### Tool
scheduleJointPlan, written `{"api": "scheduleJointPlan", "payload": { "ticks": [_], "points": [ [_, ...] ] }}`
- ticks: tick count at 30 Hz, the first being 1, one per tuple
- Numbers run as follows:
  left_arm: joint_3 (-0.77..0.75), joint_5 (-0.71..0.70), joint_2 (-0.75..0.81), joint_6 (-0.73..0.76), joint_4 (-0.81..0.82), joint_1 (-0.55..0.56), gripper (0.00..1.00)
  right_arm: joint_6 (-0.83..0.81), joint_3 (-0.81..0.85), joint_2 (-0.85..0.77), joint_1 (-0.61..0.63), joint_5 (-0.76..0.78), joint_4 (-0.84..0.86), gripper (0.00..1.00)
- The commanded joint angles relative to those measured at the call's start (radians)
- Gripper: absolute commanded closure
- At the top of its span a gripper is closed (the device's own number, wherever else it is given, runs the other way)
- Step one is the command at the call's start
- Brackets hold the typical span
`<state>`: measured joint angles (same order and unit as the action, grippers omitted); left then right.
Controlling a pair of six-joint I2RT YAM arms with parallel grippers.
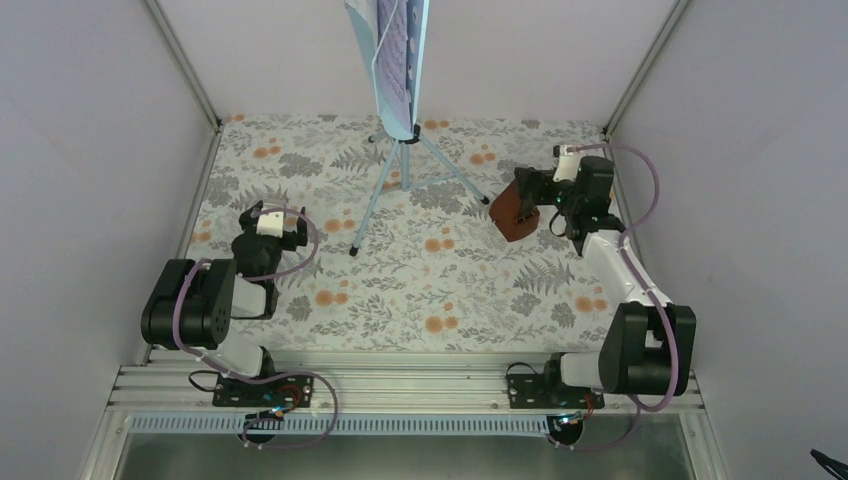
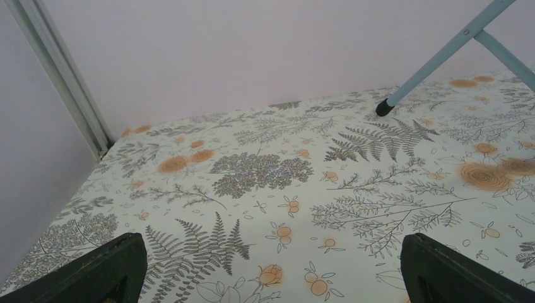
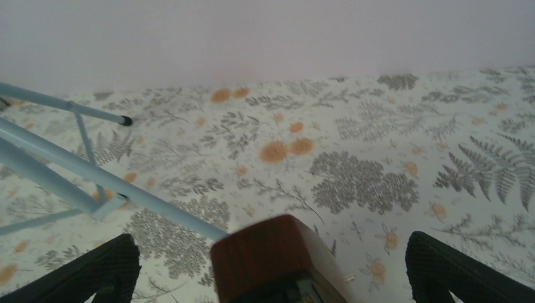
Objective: Pack up the instrument practice props
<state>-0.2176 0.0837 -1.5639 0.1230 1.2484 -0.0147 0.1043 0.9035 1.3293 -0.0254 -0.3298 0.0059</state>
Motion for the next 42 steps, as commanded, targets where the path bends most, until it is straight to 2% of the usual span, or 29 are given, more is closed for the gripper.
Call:
{"api": "scheduleJointPlan", "payload": {
  "ticks": [1,6,11,21,26,30,33,42],
  "points": [
    [-0.003,0.021,0.007,0.006,0.051,0.001,0.0,-0.052,-0.029,0.009,0.01,0.048,0.013,0.01],
    [-0.002,0.019,0.008,0.007,0.049,0.001,0.0,-0.069,-0.019,0.087,0.01,0.029,0.039,0.02],
    [-0.003,0.02,0.008,0.006,0.051,0.001,0.0,-0.078,0.004,0.145,0.012,-0.005,0.055,0.08],
    [-0.003,0.021,0.008,0.006,0.049,0.001,0.0,-0.086,-0.013,0.145,0.025,-0.016,0.084,0.36],
    [-0.003,0.02,0.007,0.006,0.049,0.001,0.0,-0.058,-0.007,0.139,0.049,0.053,0.06,0.52],
    [-0.003,0.021,0.007,0.006,0.049,0.001,0.0,-0.01,-0.011,0.091,0.119,0.224,-0.028,0.63],
    [-0.003,0.02,0.008,0.006,0.049,0.001,0.0,0.039,-0.036,0.036,0.153,0.257,-0.09,0.64],
    [-0.003,0.02,0.008,0.006,0.05,0.002,0.0,0.194,-0.123,-0.107,0.256,0.217,-0.192,0.64]
  ]
}}
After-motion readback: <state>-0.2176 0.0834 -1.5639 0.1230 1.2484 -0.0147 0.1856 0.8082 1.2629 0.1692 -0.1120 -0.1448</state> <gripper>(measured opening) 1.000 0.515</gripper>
